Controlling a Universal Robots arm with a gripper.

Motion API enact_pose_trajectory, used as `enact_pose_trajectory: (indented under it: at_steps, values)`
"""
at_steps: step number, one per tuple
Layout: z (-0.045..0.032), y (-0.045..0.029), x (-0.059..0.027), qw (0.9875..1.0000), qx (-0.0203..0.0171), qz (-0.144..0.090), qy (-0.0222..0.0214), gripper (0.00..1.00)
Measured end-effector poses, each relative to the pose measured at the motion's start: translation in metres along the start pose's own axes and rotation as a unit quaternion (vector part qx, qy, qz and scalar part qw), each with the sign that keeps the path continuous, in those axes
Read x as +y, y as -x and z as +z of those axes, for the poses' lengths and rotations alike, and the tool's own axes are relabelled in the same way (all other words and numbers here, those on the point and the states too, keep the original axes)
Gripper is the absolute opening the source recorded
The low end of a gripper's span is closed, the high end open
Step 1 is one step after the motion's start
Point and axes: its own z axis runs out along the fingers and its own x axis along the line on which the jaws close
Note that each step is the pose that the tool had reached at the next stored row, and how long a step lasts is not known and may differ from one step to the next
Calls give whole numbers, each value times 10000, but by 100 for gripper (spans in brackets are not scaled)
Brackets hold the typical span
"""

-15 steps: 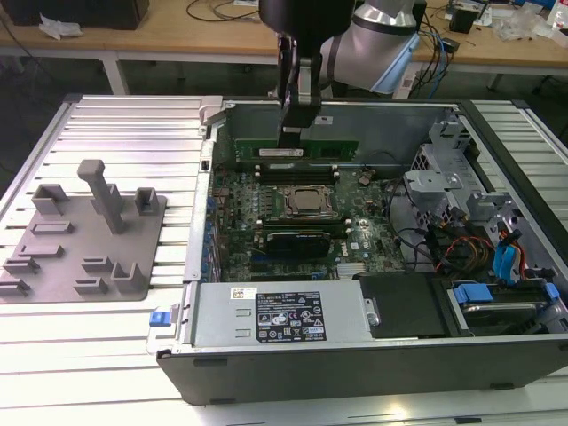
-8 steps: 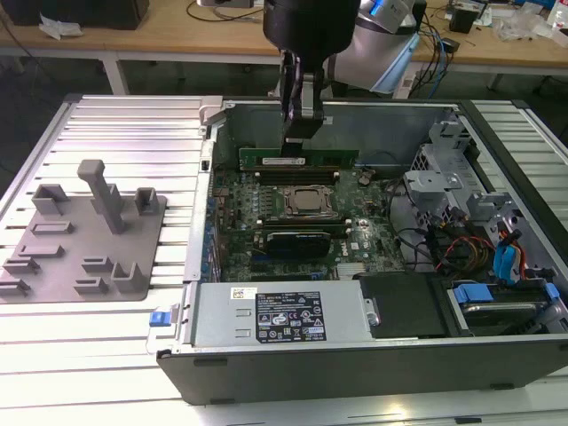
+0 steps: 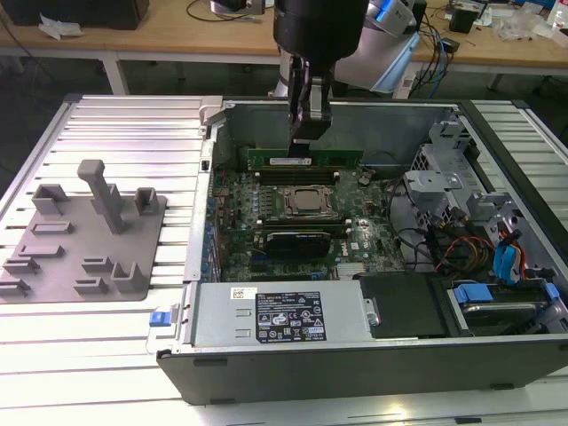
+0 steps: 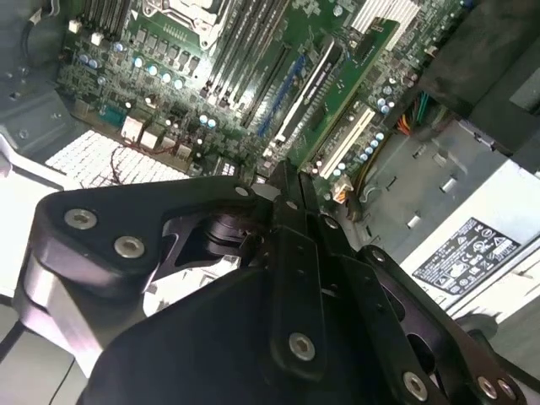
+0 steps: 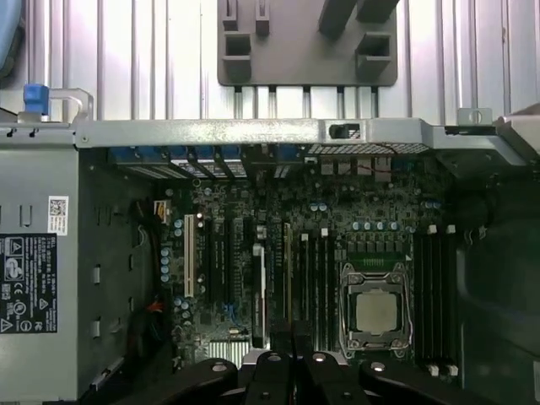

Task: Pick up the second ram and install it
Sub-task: 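Pick up the second ram and move it above second insertion slot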

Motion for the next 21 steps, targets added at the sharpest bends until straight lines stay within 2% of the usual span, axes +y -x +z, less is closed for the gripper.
enact_pose_trajectory:
  at_steps: [1,5,21]
  values:
    - [41,24,-41,10000,5,0,1,9]
    - [162,113,-88,10000,5,0,1,9]
    - [368,220,-152,10000,31,1,1,9]
